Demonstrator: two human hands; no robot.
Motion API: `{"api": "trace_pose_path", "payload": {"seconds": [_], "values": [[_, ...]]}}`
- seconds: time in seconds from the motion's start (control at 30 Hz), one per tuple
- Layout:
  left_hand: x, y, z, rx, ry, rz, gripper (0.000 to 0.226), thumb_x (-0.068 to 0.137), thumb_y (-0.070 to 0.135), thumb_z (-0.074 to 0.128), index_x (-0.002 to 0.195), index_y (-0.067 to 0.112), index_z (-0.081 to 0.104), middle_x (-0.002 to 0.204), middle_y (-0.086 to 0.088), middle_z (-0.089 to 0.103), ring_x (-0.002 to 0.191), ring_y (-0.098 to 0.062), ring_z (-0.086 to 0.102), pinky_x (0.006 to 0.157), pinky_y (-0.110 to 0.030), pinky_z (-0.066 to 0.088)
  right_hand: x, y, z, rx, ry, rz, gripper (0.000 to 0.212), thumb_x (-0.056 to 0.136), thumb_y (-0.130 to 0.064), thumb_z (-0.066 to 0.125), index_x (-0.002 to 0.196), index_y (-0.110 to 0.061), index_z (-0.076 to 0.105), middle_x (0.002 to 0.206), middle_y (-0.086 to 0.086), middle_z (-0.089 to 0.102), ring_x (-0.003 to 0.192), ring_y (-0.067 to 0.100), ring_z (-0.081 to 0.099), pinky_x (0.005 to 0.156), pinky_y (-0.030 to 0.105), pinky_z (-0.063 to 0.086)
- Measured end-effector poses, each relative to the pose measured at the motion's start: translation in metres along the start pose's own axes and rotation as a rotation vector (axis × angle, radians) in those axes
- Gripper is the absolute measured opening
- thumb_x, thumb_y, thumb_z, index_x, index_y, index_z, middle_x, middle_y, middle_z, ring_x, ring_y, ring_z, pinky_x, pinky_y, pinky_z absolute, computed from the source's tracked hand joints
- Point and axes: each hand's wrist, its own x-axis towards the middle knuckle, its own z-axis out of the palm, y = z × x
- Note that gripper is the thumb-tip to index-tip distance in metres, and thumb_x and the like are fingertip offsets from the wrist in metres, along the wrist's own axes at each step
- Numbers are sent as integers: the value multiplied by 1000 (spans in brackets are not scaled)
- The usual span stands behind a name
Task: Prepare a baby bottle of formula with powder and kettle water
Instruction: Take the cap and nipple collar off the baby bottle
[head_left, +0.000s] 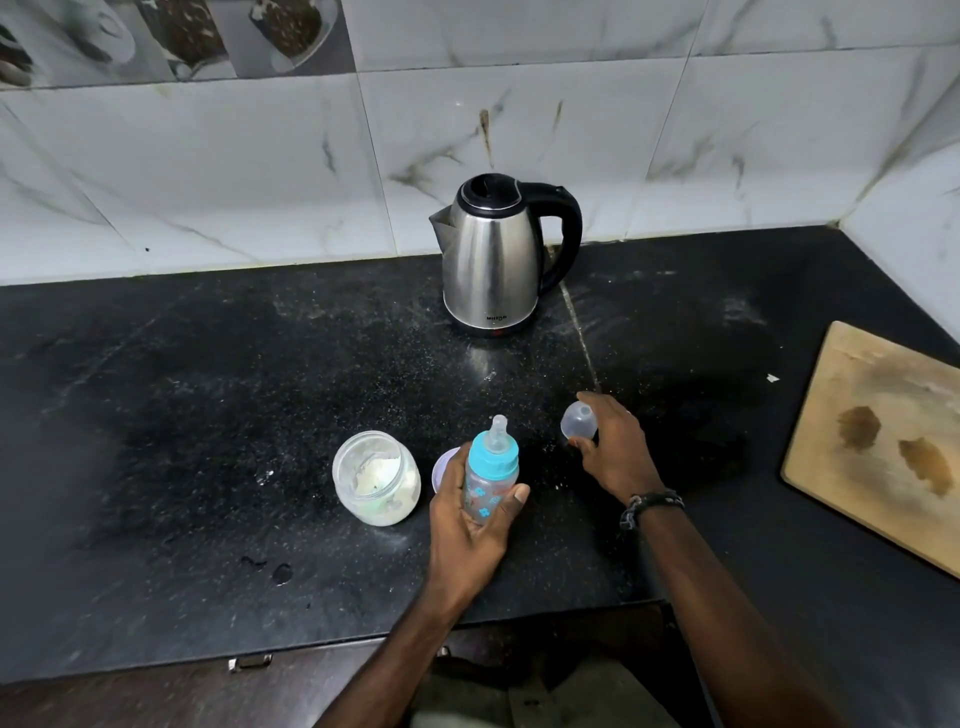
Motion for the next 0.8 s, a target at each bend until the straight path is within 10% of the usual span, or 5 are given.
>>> {"api": "trace_pose_path", "payload": {"seconds": [0.2, 0.47, 0.6, 0.8], "values": [[3, -1, 1, -2, -19, -19, 55, 81, 39, 80, 128, 19, 59, 109, 4, 69, 99, -15, 68, 88, -27, 55, -4, -7, -10, -35, -31, 1, 92, 85, -38, 77, 154, -8, 25, 158, 16, 32, 147, 34, 28, 117, 46, 29], [3, 0, 1, 25, -12, -12, 54, 82, 39, 79, 130, 23, 58, 111, 2, 69, 102, -23, 68, 90, -32, 56, -24, -63, -35, 183, 397, -346, 13, 97, -17, 57, 98, -9, 66, 98, 5, 68, 89, 20, 64, 79, 47, 54], [4, 3, 2, 42, -4, -13, 55, 83, 37, 79, 132, 23, 58, 114, 3, 69, 105, -23, 69, 92, -35, 57, -42, -102, -47, 206, 342, -315, 47, 98, -53, 50, 70, -16, 54, 56, -8, 52, 50, 14, 50, 49, 41, 46], [5, -6, 0, 141, 44, 21, 51, 83, 22, 68, 133, 16, 60, 118, -8, 68, 110, -28, 69, 93, -53, 56, -67, -146, -52, -155, 98, -205, 81, 70, -96, 31, 99, -25, 57, 69, -10, 59, 71, 16, 63, 62, 30, 38]]}}
